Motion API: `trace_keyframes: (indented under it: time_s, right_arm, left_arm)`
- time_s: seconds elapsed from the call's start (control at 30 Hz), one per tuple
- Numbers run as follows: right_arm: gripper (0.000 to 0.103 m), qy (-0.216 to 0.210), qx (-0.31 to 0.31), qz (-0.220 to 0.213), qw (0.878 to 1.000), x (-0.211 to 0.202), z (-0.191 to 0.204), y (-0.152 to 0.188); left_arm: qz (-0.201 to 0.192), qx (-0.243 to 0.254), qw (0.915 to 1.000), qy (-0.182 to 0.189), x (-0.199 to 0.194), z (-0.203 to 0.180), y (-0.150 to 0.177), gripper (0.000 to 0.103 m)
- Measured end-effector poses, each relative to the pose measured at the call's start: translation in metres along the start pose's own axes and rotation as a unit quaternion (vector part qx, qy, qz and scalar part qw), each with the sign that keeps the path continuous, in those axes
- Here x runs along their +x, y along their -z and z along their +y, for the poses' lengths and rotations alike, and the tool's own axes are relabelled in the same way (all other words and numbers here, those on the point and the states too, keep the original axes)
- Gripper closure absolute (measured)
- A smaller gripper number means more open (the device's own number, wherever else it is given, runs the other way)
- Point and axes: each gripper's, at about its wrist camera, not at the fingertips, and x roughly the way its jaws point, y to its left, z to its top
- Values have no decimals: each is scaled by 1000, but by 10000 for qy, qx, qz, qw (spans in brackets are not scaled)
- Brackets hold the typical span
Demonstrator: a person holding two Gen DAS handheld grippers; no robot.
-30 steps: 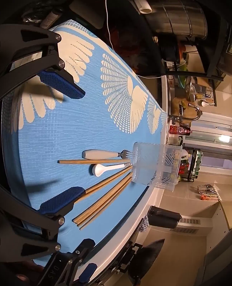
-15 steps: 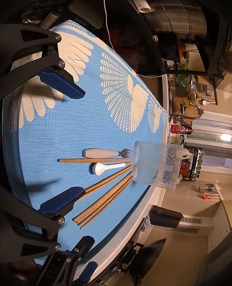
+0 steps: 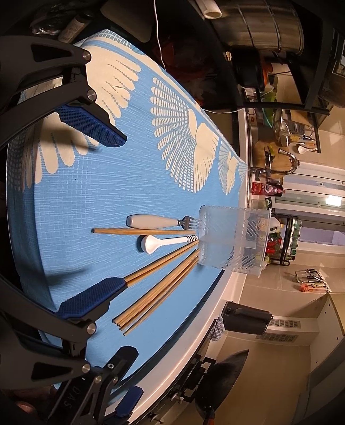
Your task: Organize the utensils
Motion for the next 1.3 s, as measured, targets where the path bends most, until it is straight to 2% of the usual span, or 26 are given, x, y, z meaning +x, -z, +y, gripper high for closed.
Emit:
trace_keyframes:
  time_s: [1.3]
  right_arm:
    - [7,-18,-73,-25,10000,-2,5,0]
  left_arm:
    - [-61,-10,10000,36,-3,4,-1,7]
